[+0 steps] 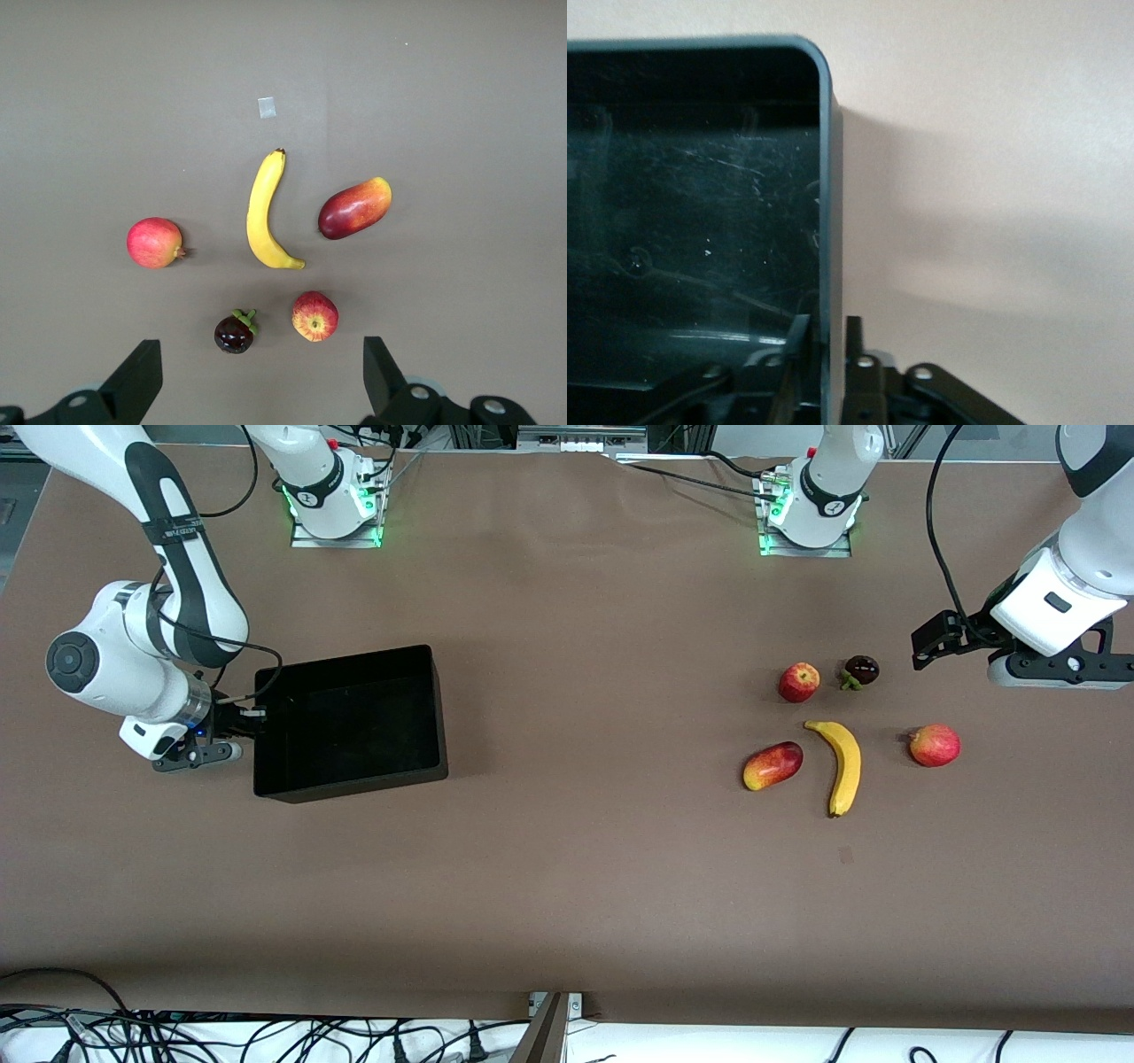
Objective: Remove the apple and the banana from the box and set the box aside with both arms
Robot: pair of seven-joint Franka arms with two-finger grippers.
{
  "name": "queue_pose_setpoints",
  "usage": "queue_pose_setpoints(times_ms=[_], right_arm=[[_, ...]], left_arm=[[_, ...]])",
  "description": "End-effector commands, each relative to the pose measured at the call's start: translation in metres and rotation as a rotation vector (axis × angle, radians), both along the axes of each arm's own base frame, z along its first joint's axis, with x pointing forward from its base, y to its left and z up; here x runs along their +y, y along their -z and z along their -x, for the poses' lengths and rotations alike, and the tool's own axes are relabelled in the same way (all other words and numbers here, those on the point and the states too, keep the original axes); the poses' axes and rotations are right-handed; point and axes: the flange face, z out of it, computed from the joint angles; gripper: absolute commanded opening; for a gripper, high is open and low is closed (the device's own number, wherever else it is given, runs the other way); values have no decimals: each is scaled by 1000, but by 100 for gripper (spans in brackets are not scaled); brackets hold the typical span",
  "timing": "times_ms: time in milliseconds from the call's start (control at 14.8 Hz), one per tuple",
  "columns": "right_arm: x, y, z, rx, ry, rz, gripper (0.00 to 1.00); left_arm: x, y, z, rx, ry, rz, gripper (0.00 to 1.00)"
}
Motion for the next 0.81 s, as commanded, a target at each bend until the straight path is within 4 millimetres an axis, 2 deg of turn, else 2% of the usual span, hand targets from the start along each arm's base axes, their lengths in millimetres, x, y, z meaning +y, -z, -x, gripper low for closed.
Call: queue_pose_setpoints(times_ms=[0, 135, 337, 404, 472, 607, 742], right_arm=[[9, -47, -15, -33, -20, -24, 100], [15, -94, -29, 8, 3, -30, 100], [35, -169, -39, 50, 0, 10, 100], [48, -193, -36, 51, -14, 19, 100], [52, -217, -29, 47, -10, 18, 100], [56, -263, -8, 25, -9, 15, 100], [56, -296, 15, 34, 21, 18, 100]], left_arm=[[-6, -8, 5, 3, 2, 11, 100], [-14, -10, 6, 0, 16, 13, 100], [-20, -12, 6, -5, 27, 12, 100], [-20, -13, 6, 0, 27, 11, 100], [-20, -12, 6, 3, 26, 13, 100], [-19, -12, 6, 4, 27, 10, 100], [-18, -13, 6, 0, 32, -16, 100]])
